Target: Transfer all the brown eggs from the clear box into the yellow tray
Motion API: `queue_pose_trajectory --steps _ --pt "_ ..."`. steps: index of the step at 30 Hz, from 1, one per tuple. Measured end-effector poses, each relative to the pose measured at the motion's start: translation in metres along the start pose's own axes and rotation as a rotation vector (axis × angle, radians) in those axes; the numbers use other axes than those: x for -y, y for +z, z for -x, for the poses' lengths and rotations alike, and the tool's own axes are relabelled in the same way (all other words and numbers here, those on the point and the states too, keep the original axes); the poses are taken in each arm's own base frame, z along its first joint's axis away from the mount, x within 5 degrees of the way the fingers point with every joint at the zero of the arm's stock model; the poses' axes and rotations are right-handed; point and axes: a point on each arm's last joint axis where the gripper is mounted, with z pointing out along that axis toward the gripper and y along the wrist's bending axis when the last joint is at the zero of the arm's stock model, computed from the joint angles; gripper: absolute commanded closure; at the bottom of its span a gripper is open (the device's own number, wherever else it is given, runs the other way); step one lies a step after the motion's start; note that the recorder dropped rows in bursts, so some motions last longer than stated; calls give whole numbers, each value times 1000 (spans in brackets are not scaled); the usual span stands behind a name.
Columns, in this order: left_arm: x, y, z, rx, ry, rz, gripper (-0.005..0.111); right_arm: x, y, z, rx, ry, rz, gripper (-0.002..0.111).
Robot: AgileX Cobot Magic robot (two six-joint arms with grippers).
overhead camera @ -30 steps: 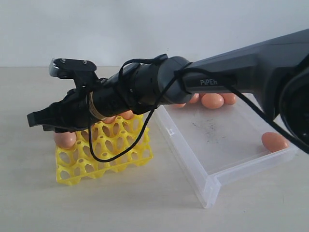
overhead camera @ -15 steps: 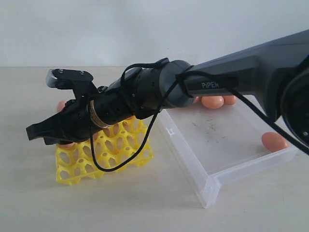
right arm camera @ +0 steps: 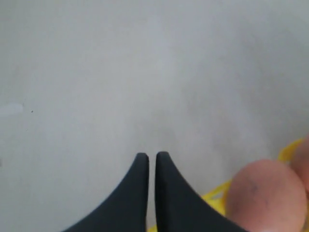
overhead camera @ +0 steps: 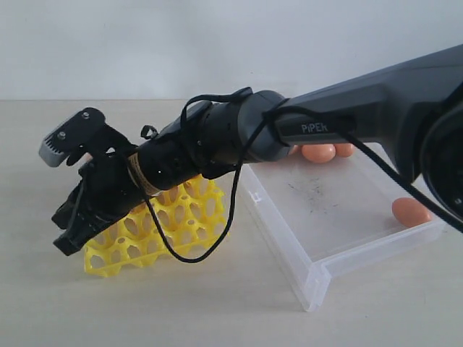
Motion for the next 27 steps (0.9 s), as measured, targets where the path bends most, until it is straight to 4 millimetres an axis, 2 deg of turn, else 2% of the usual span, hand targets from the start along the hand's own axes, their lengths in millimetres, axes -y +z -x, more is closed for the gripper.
queue_pose_trajectory --steps 3,7,14,23,27 --pt "0 0 0 0 0 0 103 -1 2 0 -3 -77 -16 109" --pt "0 0 0 0 0 0 103 7 2 -4 -22 -68 -113 109" --pt "0 0 0 0 0 0 103 19 1 -31 -100 -19 -280 109" --pt "0 0 0 0 0 0 103 12 3 -33 -96 35 -216 109" --pt "0 0 0 0 0 0 103 13 -4 -25 -82 17 -251 109"
